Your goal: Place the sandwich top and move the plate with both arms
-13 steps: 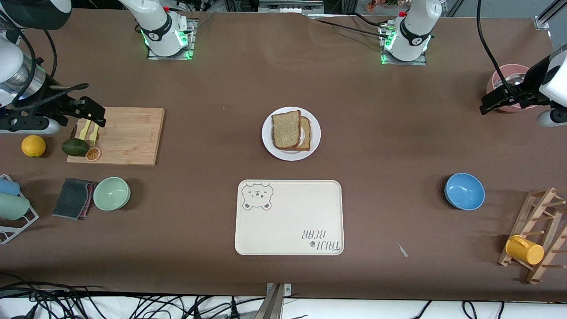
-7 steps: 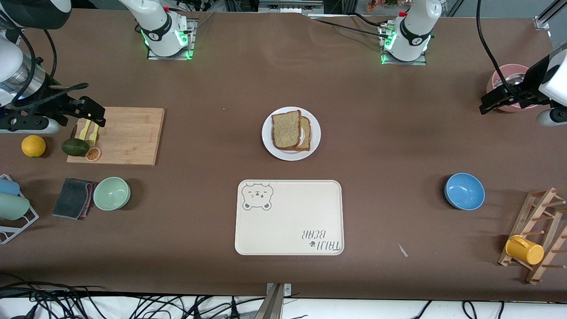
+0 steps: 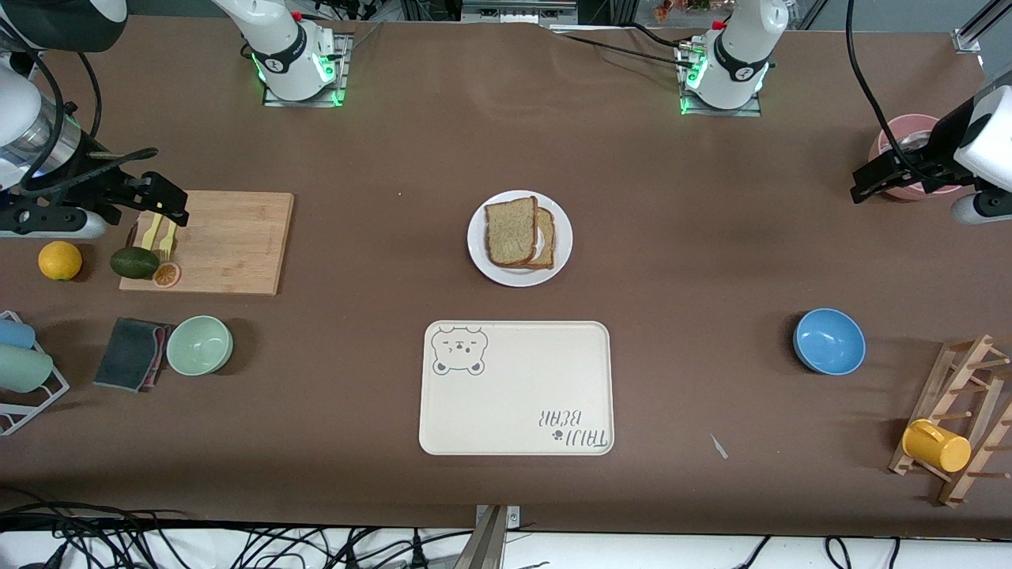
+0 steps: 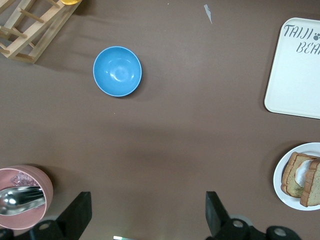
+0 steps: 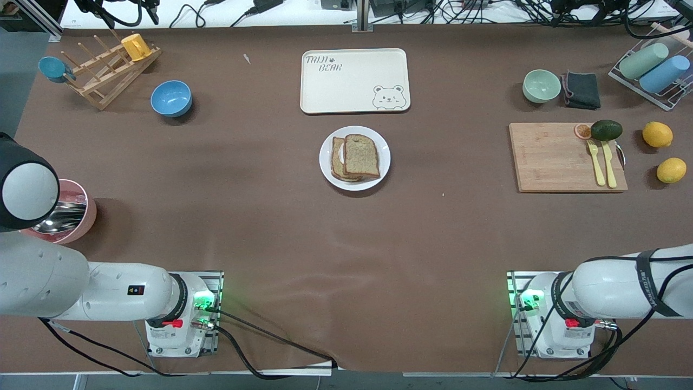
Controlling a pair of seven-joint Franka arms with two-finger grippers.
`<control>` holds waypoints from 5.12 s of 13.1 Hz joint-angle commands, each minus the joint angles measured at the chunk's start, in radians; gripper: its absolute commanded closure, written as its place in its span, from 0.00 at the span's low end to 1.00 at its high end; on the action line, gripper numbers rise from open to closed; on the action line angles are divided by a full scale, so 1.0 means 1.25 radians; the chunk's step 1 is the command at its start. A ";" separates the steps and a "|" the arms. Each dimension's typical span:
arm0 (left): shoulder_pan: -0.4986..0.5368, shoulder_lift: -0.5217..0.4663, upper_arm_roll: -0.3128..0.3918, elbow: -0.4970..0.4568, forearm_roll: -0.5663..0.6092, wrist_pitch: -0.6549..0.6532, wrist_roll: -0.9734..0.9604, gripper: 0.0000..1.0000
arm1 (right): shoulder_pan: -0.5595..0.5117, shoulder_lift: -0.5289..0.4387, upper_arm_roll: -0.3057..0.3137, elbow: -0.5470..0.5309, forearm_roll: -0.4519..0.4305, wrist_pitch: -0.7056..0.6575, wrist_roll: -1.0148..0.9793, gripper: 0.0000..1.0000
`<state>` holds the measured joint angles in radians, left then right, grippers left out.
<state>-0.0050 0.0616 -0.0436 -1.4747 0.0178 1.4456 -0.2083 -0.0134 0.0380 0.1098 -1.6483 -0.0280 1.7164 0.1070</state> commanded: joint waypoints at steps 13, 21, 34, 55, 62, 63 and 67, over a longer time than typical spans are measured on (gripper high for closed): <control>0.000 -0.003 -0.003 0.014 0.003 -0.015 0.000 0.00 | -0.003 -0.005 0.002 0.004 -0.001 -0.007 0.009 0.01; 0.006 -0.001 0.002 0.014 0.004 -0.015 0.007 0.00 | -0.003 -0.010 0.007 0.006 0.010 -0.023 0.074 0.01; 0.017 -0.003 0.004 0.013 -0.007 -0.016 0.000 0.00 | -0.003 -0.011 0.004 0.018 0.002 -0.040 0.073 0.01; 0.053 0.167 -0.048 -0.207 -0.316 0.366 0.003 0.00 | -0.004 -0.014 -0.026 0.043 0.004 -0.065 0.041 0.00; 0.004 0.103 -0.100 -0.481 -0.513 0.576 0.104 0.00 | -0.003 -0.010 -0.018 0.050 0.006 -0.086 0.058 0.00; -0.009 0.098 -0.100 -0.522 -0.561 0.620 0.151 0.00 | -0.003 -0.010 -0.018 0.050 0.006 -0.085 0.058 0.01; -0.106 0.102 -0.118 -0.645 -0.688 0.763 0.244 0.00 | -0.003 -0.008 -0.019 0.048 0.006 -0.085 0.059 0.00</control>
<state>-0.0776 0.2279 -0.1799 -2.1847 -0.7813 2.2873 0.0543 -0.0138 0.0310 0.0839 -1.5956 -0.0280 1.6270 0.1810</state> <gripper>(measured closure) 0.000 0.000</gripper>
